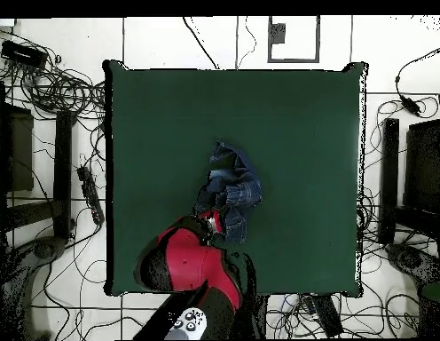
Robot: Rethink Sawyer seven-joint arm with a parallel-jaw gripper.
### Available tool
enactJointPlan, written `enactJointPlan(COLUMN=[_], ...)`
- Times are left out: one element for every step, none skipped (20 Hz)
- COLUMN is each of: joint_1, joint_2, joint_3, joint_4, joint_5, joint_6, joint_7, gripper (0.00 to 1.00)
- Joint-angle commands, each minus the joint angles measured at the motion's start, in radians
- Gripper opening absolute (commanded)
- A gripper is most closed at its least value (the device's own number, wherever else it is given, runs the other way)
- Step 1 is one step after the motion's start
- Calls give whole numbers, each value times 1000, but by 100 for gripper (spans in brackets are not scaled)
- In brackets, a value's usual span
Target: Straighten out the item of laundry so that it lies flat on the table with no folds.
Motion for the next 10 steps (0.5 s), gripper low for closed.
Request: enactJointPlan(joint_1=[61, 66, 73, 75, 76, 71, 69, 66, 62, 55], joint_2=[88, 93, 99, 102, 106, 103, 103, 99, 95, 87], joint_3=[-20, -31, -41, -47, -53, -52, -54, -55, -57, -54], joint_4=[-4, -2, -4, -3, -5, -3, -5, -7, -10, -13], joint_5=[98, 106, 112, 114, 118, 116, 117, 114, 110, 104], joint_6=[-64, -68, -71, -75, -78, -79, -77, -72, -66, -59], joint_7=[278, 281, 280, 277, 272, 264, 258, 248, 237, 227], gripper=[100, 100, 100, 100, 100, 100, 100, 100, 100, 100])
